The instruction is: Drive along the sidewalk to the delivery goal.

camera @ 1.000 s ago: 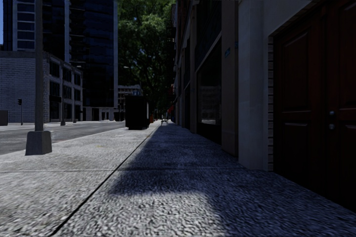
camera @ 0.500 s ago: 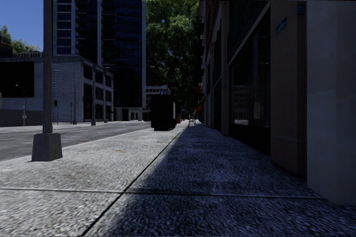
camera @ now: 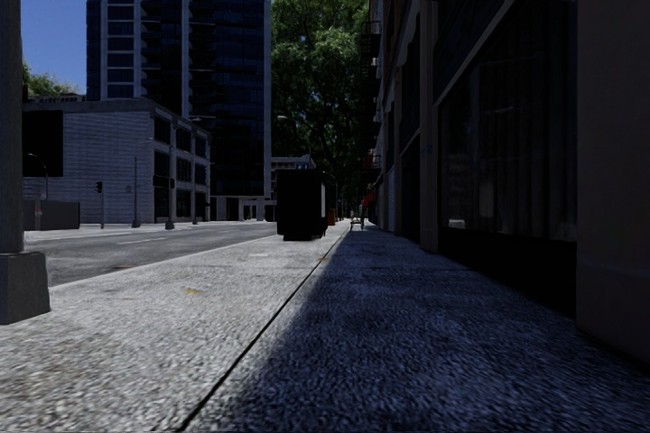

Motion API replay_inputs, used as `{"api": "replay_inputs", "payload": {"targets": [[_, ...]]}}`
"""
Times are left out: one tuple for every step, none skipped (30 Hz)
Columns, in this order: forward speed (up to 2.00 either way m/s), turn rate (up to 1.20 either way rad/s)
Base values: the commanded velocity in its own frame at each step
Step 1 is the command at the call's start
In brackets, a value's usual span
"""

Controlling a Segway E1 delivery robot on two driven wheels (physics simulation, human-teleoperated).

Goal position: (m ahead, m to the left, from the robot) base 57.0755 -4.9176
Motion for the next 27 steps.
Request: {"api": "replay_inputs", "payload": {"targets": [[2.00, 0.00], [2.00, 0.00], [2.00, 0.00], [2.00, 0.00], [2.00, 0.00], [2.00, 0.00], [2.00, 0.00], [2.00, 0.00], [2.00, 0.00], [2.00, 0.00], [2.00, 0.00], [2.00, 0.00], [2.00, 0.00], [2.00, 0.00], [2.00, 0.00], [2.00, 0.00], [2.00, 0.00], [2.00, 0.00], [2.00, 0.00], [2.00, 0.00], [2.00, 0.00], [2.00, 0.00], [2.00, 0.00], [2.00, 0.00], [2.00, 0.00], [2.00, 0.00], [2.00, 0.00]]}}
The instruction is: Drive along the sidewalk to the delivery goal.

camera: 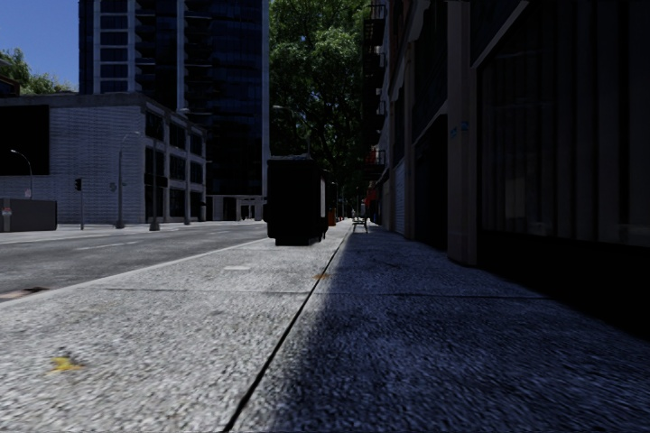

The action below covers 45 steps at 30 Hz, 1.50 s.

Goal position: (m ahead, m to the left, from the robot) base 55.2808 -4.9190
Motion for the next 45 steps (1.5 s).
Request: {"api": "replay_inputs", "payload": {"targets": [[2.00, 0.00], [2.00, 0.00], [2.00, -0.23], [2.00, -0.23], [2.00, -0.41], [2.00, -0.46], [2.00, -0.47], [2.00, -0.47], [2.00, -0.43], [2.00, 0.00], [2.00, 0.00], [2.00, 0.00], [2.00, 0.00], [2.00, 0.00], [2.00, 0.00], [2.00, 0.00], [2.00, 0.00], [2.00, 0.00], [2.00, 0.00], [2.00, 0.00], [2.00, 0.00], [2.00, 0.00], [2.00, 0.00], [2.00, 0.00], [2.00, 0.00], [2.00, 0.00], [2.00, 0.00], [2.00, 0.00], [2.00, 0.00], [2.00, 0.00], [2.00, 0.00], [2.00, 0.00], [2.00, 0.00], [2.00, 0.00], [2.00, 0.00], [2.00, 0.00], [2.00, 0.00], [2.00, 0.00], [2.00, 0.00], [2.00, 0.00], [2.00, 0.00], [2.00, 0.00], [2.00, 0.00], [2.00, 0.00], [2.00, 0.00]]}}
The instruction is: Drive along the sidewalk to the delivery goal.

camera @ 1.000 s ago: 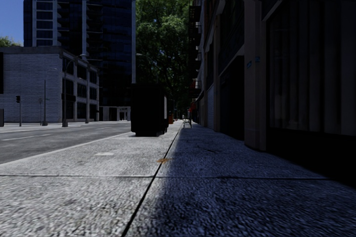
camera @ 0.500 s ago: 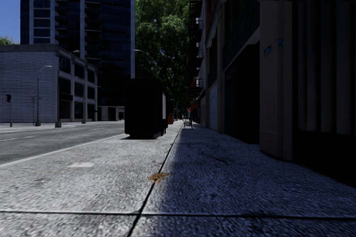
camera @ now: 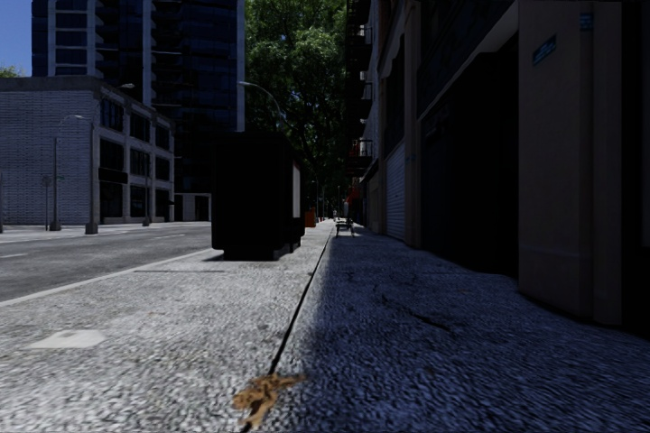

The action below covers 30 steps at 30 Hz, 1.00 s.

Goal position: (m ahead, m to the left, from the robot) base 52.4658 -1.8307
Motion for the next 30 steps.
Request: {"api": "replay_inputs", "payload": {"targets": [[2.00, 0.00], [2.00, 0.00], [2.00, 0.00], [2.00, 0.00], [2.00, 0.00], [2.00, 0.00], [2.00, 0.00], [2.00, 0.00], [2.00, 0.00], [2.00, 0.00], [2.00, 0.00], [2.00, 0.00], [2.00, 0.00], [2.00, 0.00], [2.00, 0.00], [2.00, 0.00], [2.00, 0.00], [2.00, 0.00], [2.00, 0.00], [2.00, 0.00], [2.00, 0.00], [2.00, 0.00], [2.00, 0.00], [2.00, 0.00], [2.00, 0.00], [2.00, 0.00], [2.00, 0.00], [2.00, 0.00], [2.00, 0.00], [2.00, 0.00]]}}
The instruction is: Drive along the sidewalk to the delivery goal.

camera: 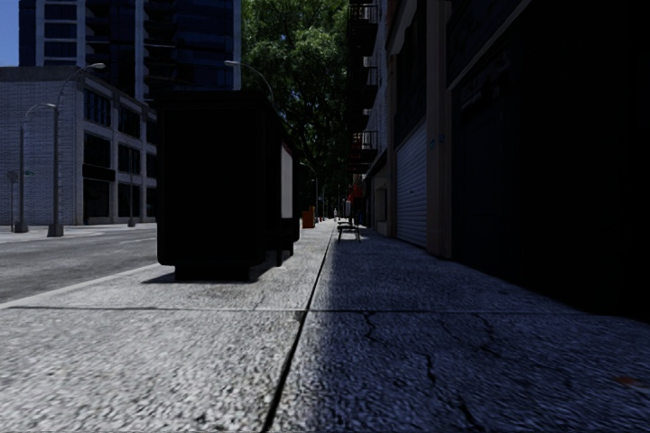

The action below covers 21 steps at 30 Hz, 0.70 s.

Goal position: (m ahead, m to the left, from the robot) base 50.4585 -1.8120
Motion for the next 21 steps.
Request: {"api": "replay_inputs", "payload": {"targets": [[2.00, 0.00], [2.00, 0.00], [2.00, 0.00], [2.00, 0.00], [2.00, 0.00], [2.00, 0.00], [2.00, 0.00], [2.00, 0.00], [2.00, 0.00], [2.00, 0.00], [2.00, 0.00], [2.00, 0.00], [2.00, 0.00], [2.00, 0.00], [2.00, 0.00], [2.00, 0.00], [2.00, 0.00], [2.00, 0.00], [2.00, 0.00], [2.00, 0.00], [2.00, 0.00]]}}
